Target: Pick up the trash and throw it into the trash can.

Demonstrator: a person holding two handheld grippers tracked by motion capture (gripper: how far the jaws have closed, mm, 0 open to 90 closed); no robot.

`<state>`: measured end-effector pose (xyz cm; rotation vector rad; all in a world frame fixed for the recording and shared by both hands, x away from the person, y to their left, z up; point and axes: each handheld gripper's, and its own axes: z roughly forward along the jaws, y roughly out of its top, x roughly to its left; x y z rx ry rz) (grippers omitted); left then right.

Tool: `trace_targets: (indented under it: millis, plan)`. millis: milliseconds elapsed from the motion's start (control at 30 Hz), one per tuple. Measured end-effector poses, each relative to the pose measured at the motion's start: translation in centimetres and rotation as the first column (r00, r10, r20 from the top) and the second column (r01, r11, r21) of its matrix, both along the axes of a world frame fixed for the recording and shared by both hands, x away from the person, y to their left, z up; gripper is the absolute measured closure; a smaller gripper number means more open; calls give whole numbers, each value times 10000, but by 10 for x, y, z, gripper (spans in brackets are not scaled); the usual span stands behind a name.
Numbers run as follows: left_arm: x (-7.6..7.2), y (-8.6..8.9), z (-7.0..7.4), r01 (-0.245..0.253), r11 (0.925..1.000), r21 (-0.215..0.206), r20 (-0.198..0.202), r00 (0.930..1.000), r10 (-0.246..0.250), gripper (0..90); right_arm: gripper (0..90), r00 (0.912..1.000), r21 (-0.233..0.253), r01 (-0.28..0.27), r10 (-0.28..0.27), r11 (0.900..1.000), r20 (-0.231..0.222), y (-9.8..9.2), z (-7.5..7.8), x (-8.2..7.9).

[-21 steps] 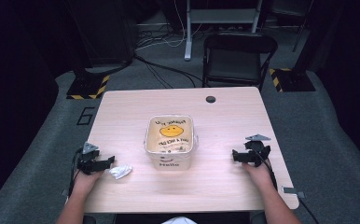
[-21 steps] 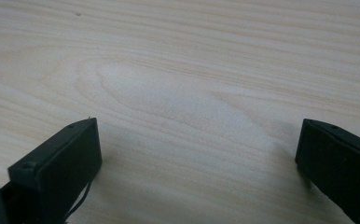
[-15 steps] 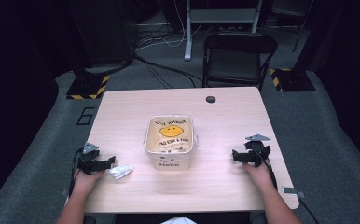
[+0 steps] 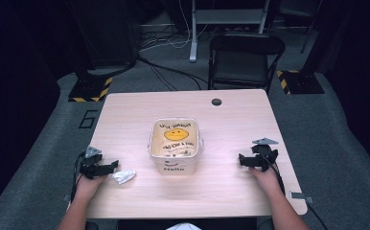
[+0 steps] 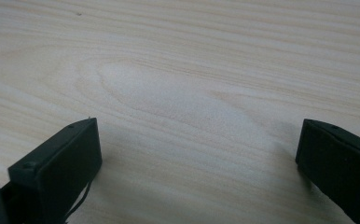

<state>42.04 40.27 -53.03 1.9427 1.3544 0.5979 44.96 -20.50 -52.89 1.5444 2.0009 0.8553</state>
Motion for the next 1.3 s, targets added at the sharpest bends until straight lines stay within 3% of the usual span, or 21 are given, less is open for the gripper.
trace_targets:
  millis: [67, 200, 333, 467, 567, 900, 1067, 1200, 1300]
  plan:
    - [0, 1, 1, 61, 10000, 35, -163, 9998, -61, 180, 0, 10000, -1, 1, -1, 10000, 4, 0, 0, 0]
    - [0, 0, 0, 10, 10000, 12, -43, 10000, -10, 181, 0, 10000, -4, 2, -2, 10000, -1, 0, 0, 0]
    - [0, 0, 2, -3, 10000, 59, -183, 9998, 4, 195, 0, 10000, 1, 8, -8, 10000, -2, 0, 0, 0]
    - [-2, -2, 7, 164, 9998, 147, -535, 9984, -156, 237, 0, 10000, 3, 6, -6, 10000, -3, 0, 0, 0]
    - [-5, -6, 13, 441, 9990, 65, -480, 9979, -437, 261, 0, 10000, 5, 7, -7, 10000, -3, 0, 0, 0]
    - [-12, -24, 36, 1068, 9935, 384, -115, 9943, -1064, 288, 0, 10000, 8, 9, -9, 10000, -4, 0, 0, 0]
    - [-11, -32, 52, 1611, 9838, 781, -180, 9869, -1602, 291, 0, 10000, 5, 4, -4, 10000, 1, 0, 0, 0]
    - [-15, -32, 56, 1818, 9805, 749, -220, 9833, -1806, 291, 0, 10000, 5, 7, -7, 10000, -2, 0, 0, 0]
    - [-21, -28, 56, 1836, 9821, 424, -159, 9830, -1831, 290, 0, 10000, 7, 1, -1, 10000, -1, 0, 0, 0]
